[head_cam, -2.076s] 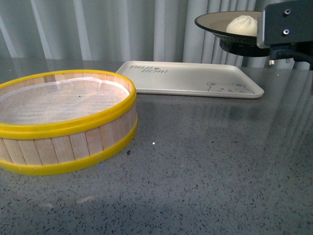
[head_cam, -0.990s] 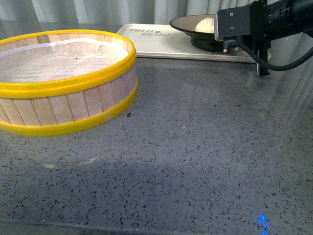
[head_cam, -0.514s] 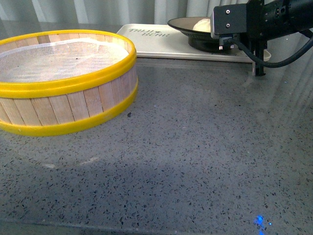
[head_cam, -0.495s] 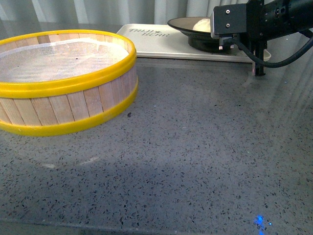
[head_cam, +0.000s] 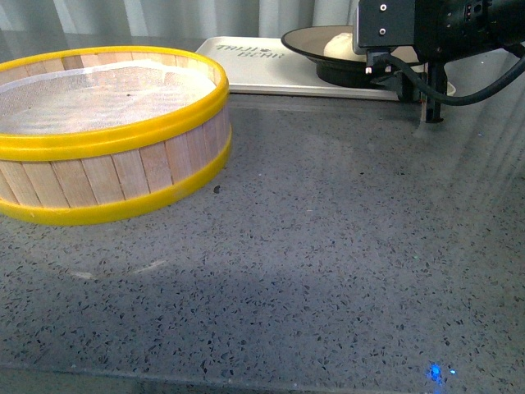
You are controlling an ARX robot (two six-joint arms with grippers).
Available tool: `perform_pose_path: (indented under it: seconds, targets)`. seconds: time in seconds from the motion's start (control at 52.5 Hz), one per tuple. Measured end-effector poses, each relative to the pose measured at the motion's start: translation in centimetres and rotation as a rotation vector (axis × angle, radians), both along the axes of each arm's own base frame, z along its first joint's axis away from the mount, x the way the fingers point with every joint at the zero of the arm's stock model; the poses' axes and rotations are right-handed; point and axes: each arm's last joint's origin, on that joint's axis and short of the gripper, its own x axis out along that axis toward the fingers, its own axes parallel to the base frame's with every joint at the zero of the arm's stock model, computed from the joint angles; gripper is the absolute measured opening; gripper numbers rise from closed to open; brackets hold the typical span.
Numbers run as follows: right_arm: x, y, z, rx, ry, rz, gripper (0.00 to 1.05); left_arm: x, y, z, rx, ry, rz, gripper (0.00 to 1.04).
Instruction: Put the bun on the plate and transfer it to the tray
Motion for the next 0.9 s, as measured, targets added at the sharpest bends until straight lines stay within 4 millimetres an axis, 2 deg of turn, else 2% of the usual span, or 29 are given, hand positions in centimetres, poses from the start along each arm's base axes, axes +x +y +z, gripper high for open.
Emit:
perform_pose_path:
  seconds: [0.114,0.19,0.286,0.381,0.438,0.476,0.533,0.59,0.705,0.819,0.895]
  targets:
    - [-1.5,0.4,1.5,0.062,-0.005,0.005,0.82,0.0,0.0,0.0,0.000,0.000,0.000,0.98]
    - [-3.6,0.9,3.7,0.166,0.016,-0.016,0.97,0.0,0.0,0.0,0.000,0.000,0.000,0.98]
    - [-7.1,1.2,7.6,0.365,-0.055,-0.106,0.96,0.0,0.0,0.0,0.000,0.000,0.000,0.98]
    - [-10.6,0.5,11.6,0.664,-0.163,-0.265,0.96,0.0,0.0,0.0,0.000,0.000,0.001,0.98]
    - [-11.2,0.3,12.8,0.761,-0.159,-0.278,0.96,0.0,0.0,0.0,0.000,0.000,0.000,0.98]
    - [-11.3,0.2,12.8,0.799,-0.142,-0.291,0.96,0.0,0.0,0.0,0.000,0.000,0.000,0.98]
    - [-11.8,-0.3,11.2,0.971,-0.097,-0.523,0.85,0.0,0.0,0.0,0.000,0.000,0.000,0.98]
    - [-13.4,-1.1,8.2,1.170,-0.035,-0.675,0.71,0.0,0.0,0.0,0.000,0.000,0.004,0.98]
    - [-17.0,-2.6,5.6,1.343,0.017,-0.703,0.47,0.0,0.0,0.0,0.000,0.000,0.001,0.98]
    - [-19.9,-3.7,4.1,1.396,0.012,-0.707,0.28,0.0,0.0,0.0,0.000,0.000,0.000,0.98]
    - [-22.1,-4.2,2.3,1.402,0.037,-0.706,0.08,0.0,0.0,0.0,0.000,0.000,0.000,0.98]
